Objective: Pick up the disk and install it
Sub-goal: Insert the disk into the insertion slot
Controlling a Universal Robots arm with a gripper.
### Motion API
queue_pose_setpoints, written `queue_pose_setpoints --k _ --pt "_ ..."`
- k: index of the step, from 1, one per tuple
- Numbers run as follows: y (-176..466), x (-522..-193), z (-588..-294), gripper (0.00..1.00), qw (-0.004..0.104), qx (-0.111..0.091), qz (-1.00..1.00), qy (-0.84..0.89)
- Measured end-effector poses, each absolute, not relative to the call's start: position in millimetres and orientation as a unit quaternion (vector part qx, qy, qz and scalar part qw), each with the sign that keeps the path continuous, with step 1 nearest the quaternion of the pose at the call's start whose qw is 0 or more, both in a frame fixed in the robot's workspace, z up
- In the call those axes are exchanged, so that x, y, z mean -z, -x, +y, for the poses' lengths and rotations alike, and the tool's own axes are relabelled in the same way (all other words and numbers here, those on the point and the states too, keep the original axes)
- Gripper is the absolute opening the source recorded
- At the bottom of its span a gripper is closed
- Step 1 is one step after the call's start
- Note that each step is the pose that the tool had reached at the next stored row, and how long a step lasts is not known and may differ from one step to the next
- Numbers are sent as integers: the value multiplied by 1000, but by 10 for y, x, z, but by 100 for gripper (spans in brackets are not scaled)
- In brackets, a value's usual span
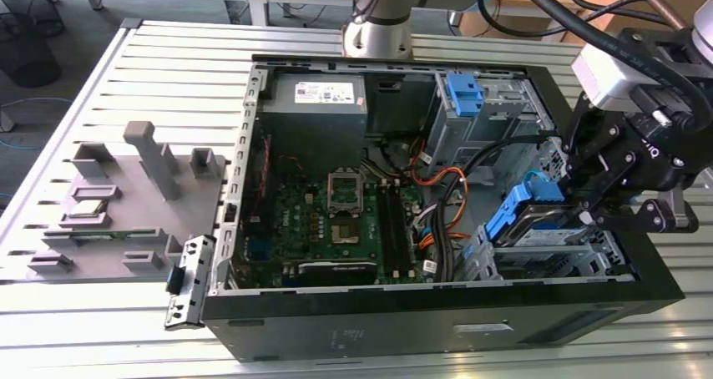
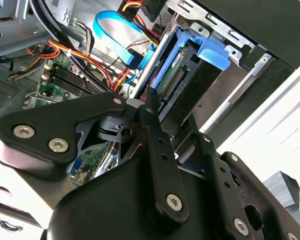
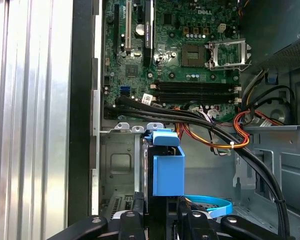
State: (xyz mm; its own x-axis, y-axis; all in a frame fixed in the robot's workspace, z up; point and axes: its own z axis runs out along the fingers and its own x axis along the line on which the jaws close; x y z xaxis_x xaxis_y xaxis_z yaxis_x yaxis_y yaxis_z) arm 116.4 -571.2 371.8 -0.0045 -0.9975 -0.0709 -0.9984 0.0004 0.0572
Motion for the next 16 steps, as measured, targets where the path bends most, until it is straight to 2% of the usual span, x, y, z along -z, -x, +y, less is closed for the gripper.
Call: queue_pose_setpoints --k 5,6,16 --pt "-1164 -3717 -5712 36 5 -45 707 706" --pt "-1164 -3717 -5712 42 5 -45 707 706" --pt "-1154 -3683 -5713 42 7 -43 705 708"
